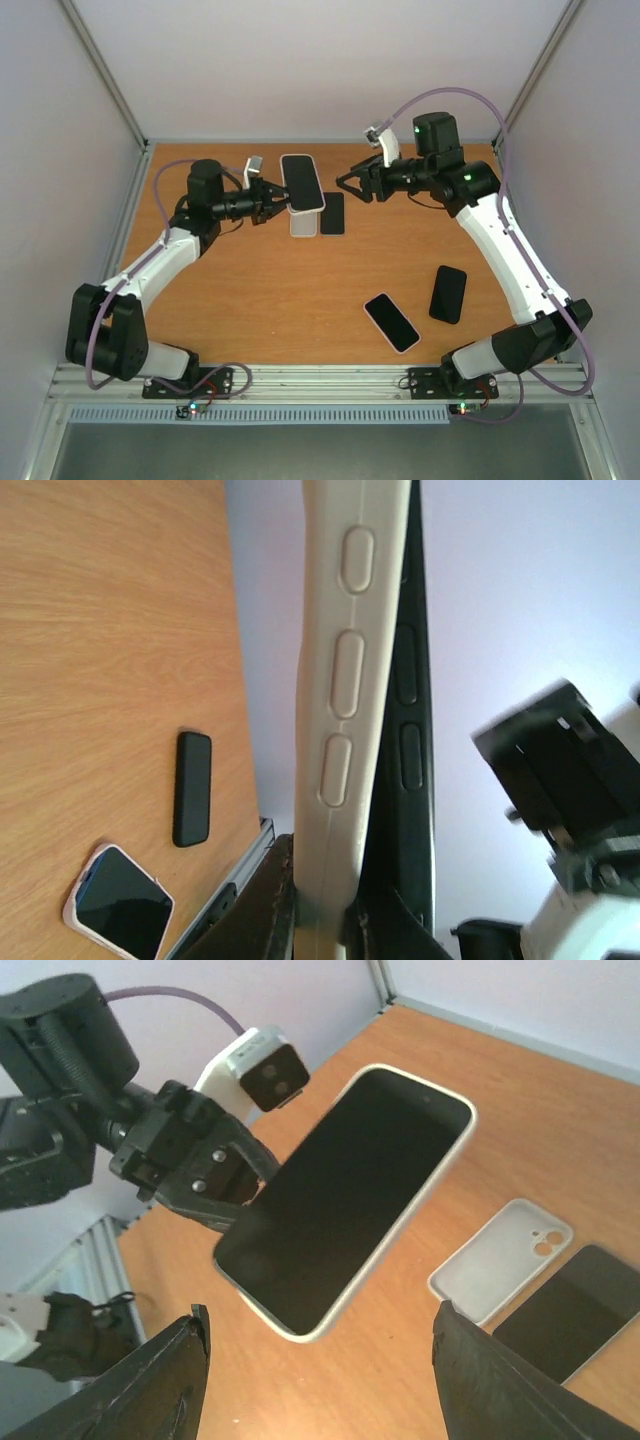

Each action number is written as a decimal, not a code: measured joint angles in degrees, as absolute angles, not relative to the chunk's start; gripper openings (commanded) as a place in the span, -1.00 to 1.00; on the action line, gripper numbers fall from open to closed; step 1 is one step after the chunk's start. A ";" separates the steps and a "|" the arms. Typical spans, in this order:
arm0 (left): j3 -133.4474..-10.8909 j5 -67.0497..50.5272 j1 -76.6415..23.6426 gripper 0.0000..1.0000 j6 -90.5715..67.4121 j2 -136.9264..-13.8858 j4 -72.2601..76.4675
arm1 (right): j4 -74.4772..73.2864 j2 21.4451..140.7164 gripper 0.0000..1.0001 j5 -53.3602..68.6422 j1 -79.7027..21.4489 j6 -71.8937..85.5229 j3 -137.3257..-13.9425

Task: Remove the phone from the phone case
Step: Remove the phone case from the phone.

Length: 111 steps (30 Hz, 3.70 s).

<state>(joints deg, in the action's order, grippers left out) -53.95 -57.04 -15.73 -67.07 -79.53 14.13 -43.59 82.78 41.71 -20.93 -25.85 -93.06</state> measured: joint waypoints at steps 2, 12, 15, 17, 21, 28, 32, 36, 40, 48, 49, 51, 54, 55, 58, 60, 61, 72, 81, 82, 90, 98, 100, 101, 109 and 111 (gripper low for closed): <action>-55.53 -55.20 -15.59 -0.99 -66.83 -80.18 9.21 | -44.97 83.00 0.21 38.30 -23.03 -28.49 -94.56; -58.35 -49.01 -15.07 -0.99 -68.95 -81.89 -3.75 | -47.59 85.17 0.07 16.69 -36.75 -41.21 -96.82; -58.33 -48.53 -15.07 -0.99 -71.42 -83.00 -4.12 | -47.27 85.71 0.05 10.94 -41.10 -44.38 -96.12; -58.33 -48.38 -15.07 -0.99 -72.86 -83.64 -4.12 | -46.74 86.26 0.04 7.97 -43.70 -46.28 -95.74; -58.33 -48.14 -15.07 -0.99 -74.65 -83.94 -3.97 | -45.43 88.01 0.03 3.51 -47.35 -49.12 -95.37; -58.28 -48.12 -15.07 -0.99 -76.31 -83.94 -3.18 | -42.39 91.22 -0.03 -2.72 -49.84 -52.60 -95.20; -58.28 -48.12 -15.07 -0.99 -76.55 -83.94 -2.83 | -41.15 92.68 -0.05 -5.13 -50.13 -53.54 -95.20; -58.26 -48.12 -15.07 -1.00 -76.60 -83.94 -2.72 | -40.14 93.69 -0.06 -6.76 -50.15 -54.19 -95.20; -57.87 -48.12 -15.07 -0.99 -76.71 -83.92 -2.48 | -39.29 94.39 -0.09 -8.08 -50.17 -54.98 -95.07; -57.52 -48.03 -15.07 -1.00 -76.95 -83.92 -2.37 | -35.97 95.39 -0.13 -11.90 -50.70 -58.67 -92.58; -57.49 -47.83 -15.07 -0.99 -76.97 -83.92 -2.39 | -35.53 95.44 -0.13 -12.16 -50.74 -59.05 -92.38; -57.34 -47.68 -15.05 -0.99 -77.19 -83.92 -2.37 | -35.00 95.46 -0.13 -12.32 -50.85 -59.57 -92.18; -57.34 -47.59 -15.05 -0.99 -77.38 -83.92 -2.35 | -33.98 95.46 -0.16 -13.02 -51.03 -60.64 -91.59; -57.34 -47.33 -15.07 -0.99 -77.41 -83.92 -2.35 | -33.39 95.46 -0.17 -13.47 -51.11 -61.10 -91.22; -57.34 -46.89 -15.11 -0.99 -77.47 -83.92 -2.37 | -30.79 95.50 -0.28 -15.18 -51.13 -62.92 -89.78; -57.34 -46.57 -15.20 -0.99 -77.56 -83.92 -2.35 | -29.47 95.70 -0.35 -16.05 -51.27 -64.05 -89.14; -57.34 -46.39 -15.20 -0.99 -77.56 -83.92 -2.35 | -29.02 95.83 -0.36 -16.45 -51.44 -64.45 -88.99; -57.34 -46.04 -15.81 -0.99 -77.32 -83.92 -1.26 | -26.11 97.01 -0.37 -18.13 -51.70 -66.67 -88.49; -57.30 -45.65 -16.03 -0.99 -76.75 -83.92 -0.97 | -26.13 97.56 -0.98 -18.41 -51.44 -66.19 -88.53; -57.30 -45.65 -16.08 -0.99 -76.95 -83.92 -1.10 | -26.22 97.56 -0.98 -18.48 -51.37 -66.15 -88.53; -57.32 -45.63 -16.40 -1.00 -75.48 -83.92 -2.98 | -28.73 97.65 -0.98 -18.24 -51.44 -65.28 -89.56; -57.39 -44.86 -16.51 -0.99 -69.71 -83.79 -6.83 | -31.57 98.70 -0.98 -16.93 -51.37 -63.90 -90.91; -57.43 -44.66 -16.53 -0.99 -68.07 -83.79 -7.60 | -32.29 98.98 -0.97 -16.49 -51.24 -63.48 -91.35; -57.52 -44.56 -16.51 -1.00 -67.29 -83.79 -7.99 | -32.80 99.20 -0.98 -16.29 -51.18 -63.24 -91.79; -58.50 -44.07 -16.47 -0.99 -63.79 -83.79 -9.02 | -34.30 99.57 -0.98 -15.79 -50.70 -62.43 -93.62; -58.50 -43.97 -16.47 -0.99 -63.48 -83.79 -9.04 | -34.48 99.59 -0.97 -15.46 -50.52 -62.22 -93.69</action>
